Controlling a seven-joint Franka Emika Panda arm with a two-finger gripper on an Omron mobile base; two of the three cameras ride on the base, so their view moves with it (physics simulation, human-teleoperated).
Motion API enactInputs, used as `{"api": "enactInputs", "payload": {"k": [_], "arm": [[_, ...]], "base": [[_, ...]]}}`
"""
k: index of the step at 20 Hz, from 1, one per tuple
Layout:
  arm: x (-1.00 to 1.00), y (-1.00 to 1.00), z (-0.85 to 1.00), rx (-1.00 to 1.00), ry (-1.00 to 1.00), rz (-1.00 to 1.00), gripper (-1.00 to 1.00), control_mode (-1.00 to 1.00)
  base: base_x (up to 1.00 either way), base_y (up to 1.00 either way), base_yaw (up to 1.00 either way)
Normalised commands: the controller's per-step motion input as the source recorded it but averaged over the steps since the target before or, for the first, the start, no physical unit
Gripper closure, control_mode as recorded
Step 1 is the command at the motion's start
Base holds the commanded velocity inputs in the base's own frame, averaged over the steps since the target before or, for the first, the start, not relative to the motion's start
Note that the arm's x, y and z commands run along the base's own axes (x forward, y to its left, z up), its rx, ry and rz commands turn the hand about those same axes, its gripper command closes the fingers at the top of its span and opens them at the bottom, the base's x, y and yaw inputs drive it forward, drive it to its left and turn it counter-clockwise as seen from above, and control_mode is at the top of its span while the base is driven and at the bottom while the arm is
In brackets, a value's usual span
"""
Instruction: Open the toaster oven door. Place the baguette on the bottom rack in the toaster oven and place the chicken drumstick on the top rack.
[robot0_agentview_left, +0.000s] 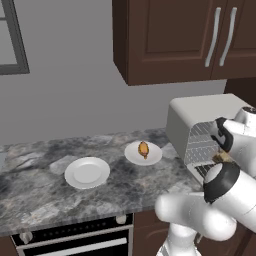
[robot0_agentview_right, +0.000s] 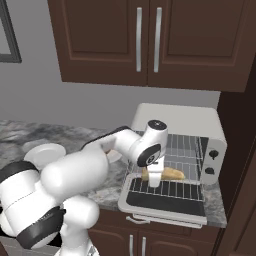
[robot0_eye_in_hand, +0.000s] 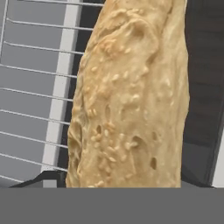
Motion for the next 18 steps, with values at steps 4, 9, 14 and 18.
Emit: {"api": "enactInputs", "payload": {"k": [4, 9, 14, 18], "arm": [[0.21, -0.05, -0.26, 0.0, 0.02, 0.0, 1.0, -1.0], [0.26, -0.13, -0.21, 0.03, 0.01, 0.0, 1.0, -1.0], [0.17, -0.12, -0.19, 0.04, 0.0, 0.0, 1.0, -1.0], [0.11, -0.12, -0.19, 0.01, 0.0, 0.0, 1.0, -1.0]], "base": [[0.0, 0.0, 0.0], [0.0, 0.0, 0.0], [0.0, 0.0, 0.0], [0.0, 0.0, 0.0]]}}
